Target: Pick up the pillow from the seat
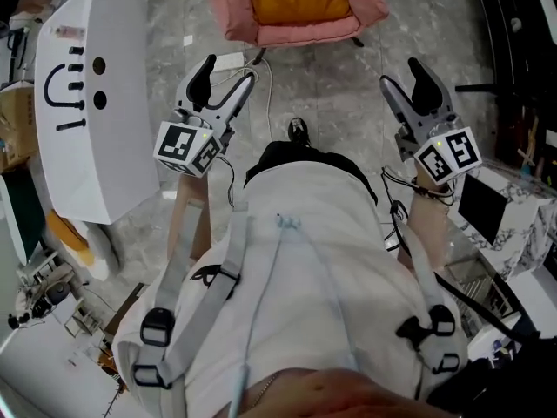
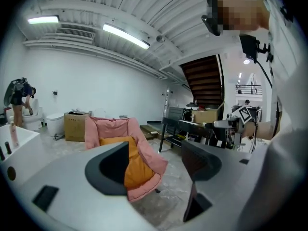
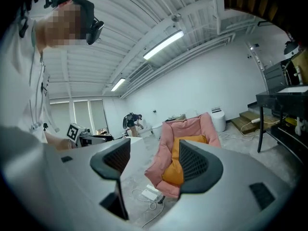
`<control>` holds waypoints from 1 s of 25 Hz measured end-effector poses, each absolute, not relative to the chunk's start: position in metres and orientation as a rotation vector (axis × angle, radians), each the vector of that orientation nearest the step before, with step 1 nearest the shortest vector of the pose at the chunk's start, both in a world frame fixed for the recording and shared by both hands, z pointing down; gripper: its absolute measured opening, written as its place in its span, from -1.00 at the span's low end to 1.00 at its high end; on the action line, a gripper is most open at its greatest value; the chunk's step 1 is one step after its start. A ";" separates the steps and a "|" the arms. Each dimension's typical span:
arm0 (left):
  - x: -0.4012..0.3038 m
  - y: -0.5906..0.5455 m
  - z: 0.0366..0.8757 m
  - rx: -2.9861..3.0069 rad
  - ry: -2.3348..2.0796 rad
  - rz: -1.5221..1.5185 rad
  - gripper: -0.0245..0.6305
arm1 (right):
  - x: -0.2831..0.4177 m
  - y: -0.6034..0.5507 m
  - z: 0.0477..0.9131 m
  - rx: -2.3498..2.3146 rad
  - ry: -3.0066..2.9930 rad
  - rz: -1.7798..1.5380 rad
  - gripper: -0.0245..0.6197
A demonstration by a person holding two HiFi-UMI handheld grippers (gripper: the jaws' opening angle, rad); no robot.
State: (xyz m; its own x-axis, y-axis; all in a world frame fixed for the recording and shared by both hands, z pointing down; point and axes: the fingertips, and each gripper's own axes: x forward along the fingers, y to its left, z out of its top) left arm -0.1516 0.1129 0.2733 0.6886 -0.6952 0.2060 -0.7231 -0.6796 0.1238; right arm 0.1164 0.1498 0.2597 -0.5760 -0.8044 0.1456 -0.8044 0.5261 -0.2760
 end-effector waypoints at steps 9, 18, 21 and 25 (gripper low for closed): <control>-0.170 0.068 0.282 2.707 -1.117 0.184 0.23 | 0.087 0.118 0.259 1.430 -2.784 0.606 0.11; -0.171 0.026 0.277 2.711 -1.089 0.132 0.33 | 0.103 0.094 0.270 1.505 -2.619 0.561 0.37; -0.168 0.013 0.281 2.667 -1.081 0.113 0.39 | 0.103 0.077 0.275 1.464 -2.632 0.578 0.40; -0.157 -0.010 0.288 2.665 -1.048 0.185 0.47 | 0.101 0.038 0.280 1.398 -2.657 0.593 0.40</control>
State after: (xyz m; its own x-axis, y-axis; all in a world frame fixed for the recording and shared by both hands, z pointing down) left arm -0.1571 -0.0099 0.2883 0.7301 -0.6484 0.2159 -0.6831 -0.7015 0.2032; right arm 0.1013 0.0382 0.2804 -0.5801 -0.7760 0.2477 -0.8076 0.5083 -0.2989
